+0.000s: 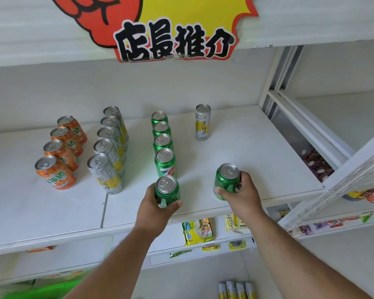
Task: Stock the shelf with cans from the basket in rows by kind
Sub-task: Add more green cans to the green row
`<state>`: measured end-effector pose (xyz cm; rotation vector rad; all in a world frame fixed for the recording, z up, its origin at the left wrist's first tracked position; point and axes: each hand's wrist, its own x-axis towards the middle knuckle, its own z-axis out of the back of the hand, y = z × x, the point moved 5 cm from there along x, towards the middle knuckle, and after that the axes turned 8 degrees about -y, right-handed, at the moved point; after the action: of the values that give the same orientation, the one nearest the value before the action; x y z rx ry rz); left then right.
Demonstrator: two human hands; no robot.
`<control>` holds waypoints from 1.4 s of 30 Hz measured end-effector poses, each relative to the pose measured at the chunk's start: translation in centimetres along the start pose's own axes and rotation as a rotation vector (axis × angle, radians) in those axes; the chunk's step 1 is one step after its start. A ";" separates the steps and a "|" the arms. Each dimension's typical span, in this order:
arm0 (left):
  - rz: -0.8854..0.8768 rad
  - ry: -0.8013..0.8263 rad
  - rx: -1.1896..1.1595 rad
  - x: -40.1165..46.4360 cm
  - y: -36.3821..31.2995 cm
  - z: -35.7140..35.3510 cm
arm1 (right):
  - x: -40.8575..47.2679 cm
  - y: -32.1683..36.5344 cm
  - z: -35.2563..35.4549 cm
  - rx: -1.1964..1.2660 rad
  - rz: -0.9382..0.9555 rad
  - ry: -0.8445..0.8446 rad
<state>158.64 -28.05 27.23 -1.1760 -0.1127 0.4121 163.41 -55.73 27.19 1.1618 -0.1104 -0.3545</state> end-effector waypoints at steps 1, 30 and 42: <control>0.004 0.002 0.002 0.0 0.0 0.0 | 0.0 -0.1 0.0 -0.002 -0.003 -0.001; 0.021 -0.093 -0.050 -3.1 -1.3 2.4 | -9.6 4.9 -8.9 -0.006 -0.033 0.428; -0.006 0.086 -0.062 -3.2 -1.3 0.9 | -10.2 5.0 -9.9 0.009 -0.030 0.422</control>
<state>155.77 -28.82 29.13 -1.2527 -0.0547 0.3547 157.52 -41.93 28.78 1.2249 0.2746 -0.1289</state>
